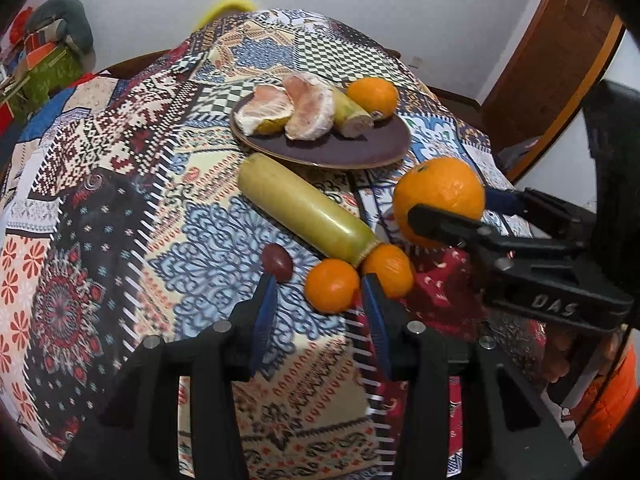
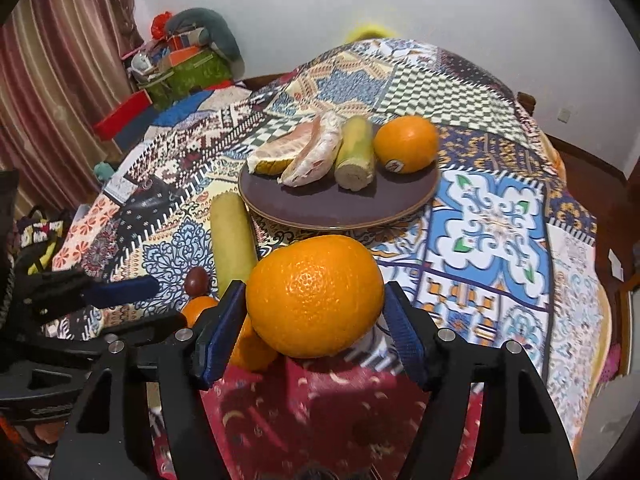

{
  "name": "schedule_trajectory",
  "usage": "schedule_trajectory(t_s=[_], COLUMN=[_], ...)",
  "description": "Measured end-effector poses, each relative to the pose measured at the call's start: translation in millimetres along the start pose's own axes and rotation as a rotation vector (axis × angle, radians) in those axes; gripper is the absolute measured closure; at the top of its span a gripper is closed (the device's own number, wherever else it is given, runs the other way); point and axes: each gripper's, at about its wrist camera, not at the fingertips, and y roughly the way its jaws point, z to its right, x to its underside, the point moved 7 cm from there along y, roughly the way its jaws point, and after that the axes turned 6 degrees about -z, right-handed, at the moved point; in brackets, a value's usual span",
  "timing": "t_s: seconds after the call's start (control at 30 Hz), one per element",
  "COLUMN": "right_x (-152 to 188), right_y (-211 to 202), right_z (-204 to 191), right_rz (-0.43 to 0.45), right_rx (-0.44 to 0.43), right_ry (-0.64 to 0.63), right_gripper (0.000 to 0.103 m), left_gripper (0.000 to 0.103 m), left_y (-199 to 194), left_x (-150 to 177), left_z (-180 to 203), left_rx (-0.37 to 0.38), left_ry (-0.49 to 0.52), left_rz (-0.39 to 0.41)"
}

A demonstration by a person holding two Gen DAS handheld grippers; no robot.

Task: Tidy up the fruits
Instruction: 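Grasp the small mandarin with the left tool while the right tool lifts the orange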

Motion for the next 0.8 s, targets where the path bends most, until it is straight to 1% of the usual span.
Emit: schedule_trajectory(t_s=[0.07,0.1,0.23,0.4,0.43,0.5,0.8], right_x=[1,2,7,14,15,19,25], right_y=[-8,-12,-25,-28,-28,-28,-33], right_z=[3,5,12,19,19,20,27], right_rz=[0.013,0.02,0.041,0.04,0.039,0.037,0.038], right_rx=[0.007,0.009,0.026,0.034,0.031,0.03,0.039], right_ry=[0.007,0.011,0.018,0.03,0.033,0.035,0.047], right_gripper=[0.037,0.037,0.037,0.037,0.037,0.037,0.037], left_gripper=[0.059,0.059,0.059,0.061,0.065,0.07,0.071], left_y=[5,7,13,19,21,24,19], left_x=[3,4,2,-1,-1,-1,1], left_z=[4,5,4,6,6,6,11], left_rx=[0.019,0.015,-0.041,-0.072,-0.073,-0.048,-0.052], left_ry=[-0.002,-0.004,-0.002,0.004,0.003,-0.007,0.012], left_rz=[-0.019,-0.025,-0.014,-0.005,-0.008,-0.017,0.001])
